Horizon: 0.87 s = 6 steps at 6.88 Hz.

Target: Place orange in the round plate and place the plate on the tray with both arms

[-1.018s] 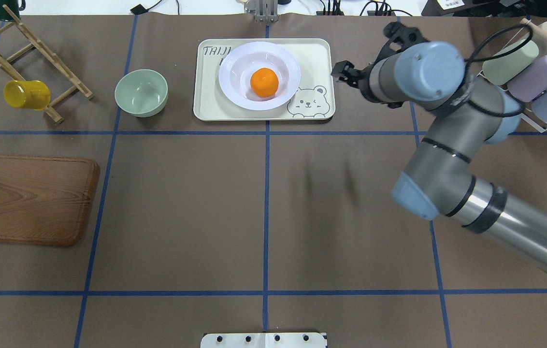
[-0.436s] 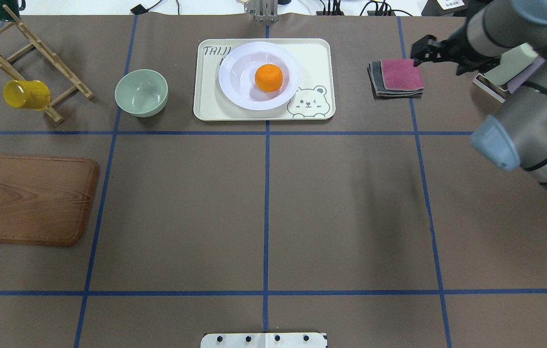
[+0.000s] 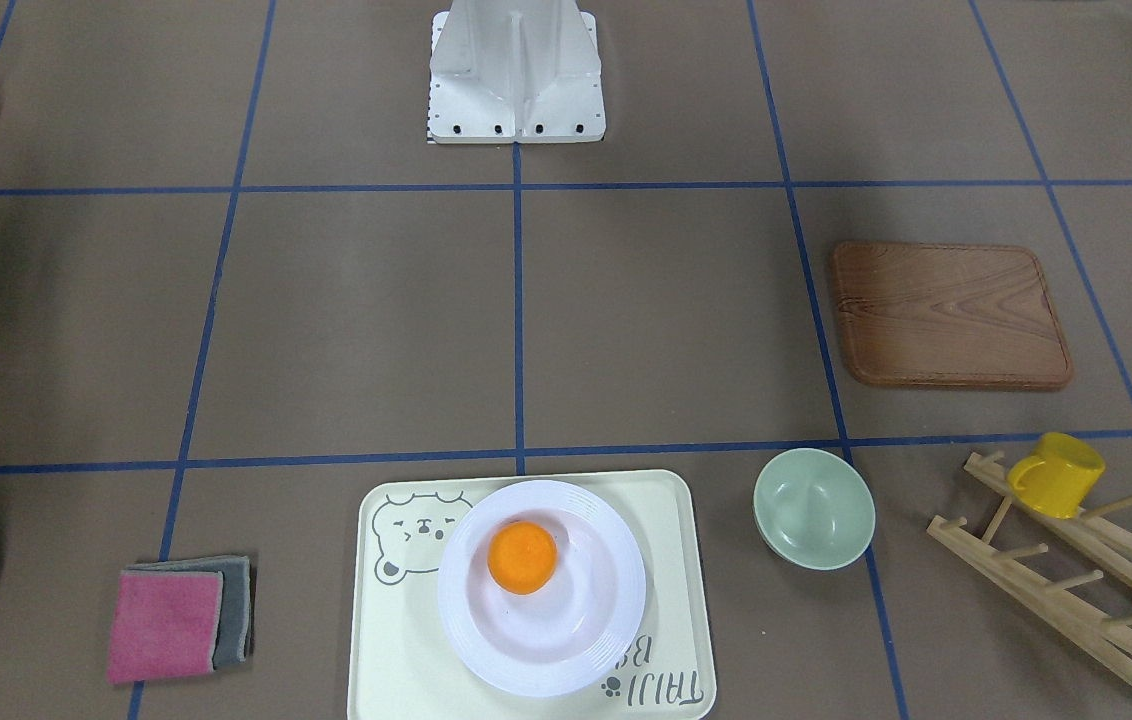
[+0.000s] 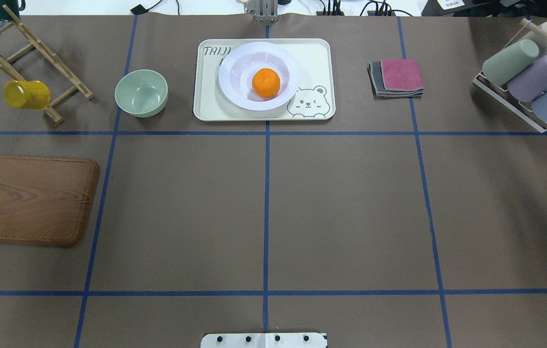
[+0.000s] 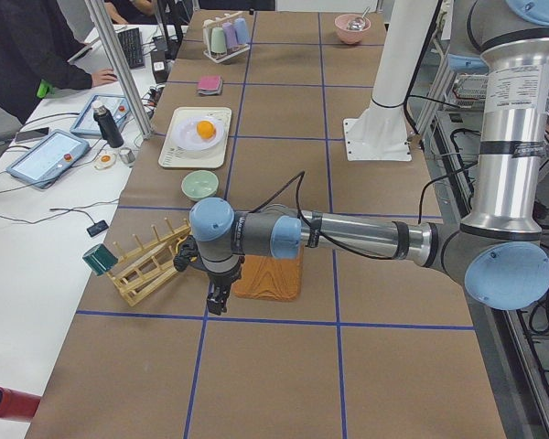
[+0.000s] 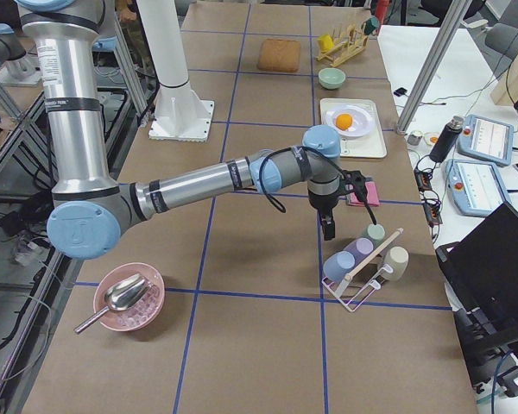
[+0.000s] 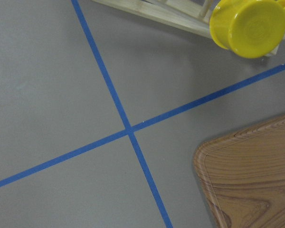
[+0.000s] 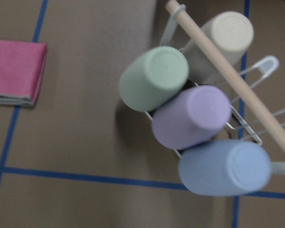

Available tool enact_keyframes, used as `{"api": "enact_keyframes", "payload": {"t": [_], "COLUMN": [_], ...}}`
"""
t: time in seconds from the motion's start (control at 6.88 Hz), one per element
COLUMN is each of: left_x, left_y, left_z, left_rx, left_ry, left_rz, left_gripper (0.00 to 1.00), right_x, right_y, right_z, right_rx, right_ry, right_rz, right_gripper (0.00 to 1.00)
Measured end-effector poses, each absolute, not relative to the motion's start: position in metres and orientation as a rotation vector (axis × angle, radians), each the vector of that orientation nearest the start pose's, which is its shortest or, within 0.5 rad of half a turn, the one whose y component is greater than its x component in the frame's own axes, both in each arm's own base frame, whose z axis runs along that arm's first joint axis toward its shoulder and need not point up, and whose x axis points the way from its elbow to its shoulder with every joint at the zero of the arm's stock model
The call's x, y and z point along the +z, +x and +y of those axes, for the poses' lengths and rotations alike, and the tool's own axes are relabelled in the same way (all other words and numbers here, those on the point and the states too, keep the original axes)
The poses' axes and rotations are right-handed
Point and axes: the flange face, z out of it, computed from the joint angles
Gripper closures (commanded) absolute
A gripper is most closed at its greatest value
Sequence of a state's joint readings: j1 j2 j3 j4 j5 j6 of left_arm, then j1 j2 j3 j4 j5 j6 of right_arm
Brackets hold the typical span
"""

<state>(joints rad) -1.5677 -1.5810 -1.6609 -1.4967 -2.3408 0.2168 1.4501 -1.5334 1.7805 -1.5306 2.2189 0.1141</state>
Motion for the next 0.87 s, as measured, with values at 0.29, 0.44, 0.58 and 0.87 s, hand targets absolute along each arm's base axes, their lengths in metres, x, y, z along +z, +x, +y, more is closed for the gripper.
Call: {"api": "enact_keyframes", "payload": {"t": [0.29, 0.44, 0.58, 0.87], "left_x": [0.621, 0.620, 0.617, 0.607], "left_y": [-0.086, -0.091, -0.092, -0.093], "left_z": [-0.483, -0.481, -0.481, -0.480], "left_rx": [0.162, 0.151, 0.148, 0.155], "left_ry": [0.110, 0.117, 0.122, 0.143], "left_rz": [0.787, 0.798, 0.802, 0.801], "left_gripper": [0.02, 0.02, 0.02, 0.02], "right_x": [0.586, 0.603, 0.615, 0.626], "right_y": [0.070, 0.088, 0.098, 0.103], "right_z": [-0.473, -0.453, -0.437, -0.426], "right_rx": [-0.119, -0.098, -0.078, -0.054], "right_ry": [0.123, 0.093, 0.074, 0.065], "right_rz": [-0.709, -0.724, -0.730, -0.731], "right_gripper": [0.00, 0.00, 0.00, 0.00]}}
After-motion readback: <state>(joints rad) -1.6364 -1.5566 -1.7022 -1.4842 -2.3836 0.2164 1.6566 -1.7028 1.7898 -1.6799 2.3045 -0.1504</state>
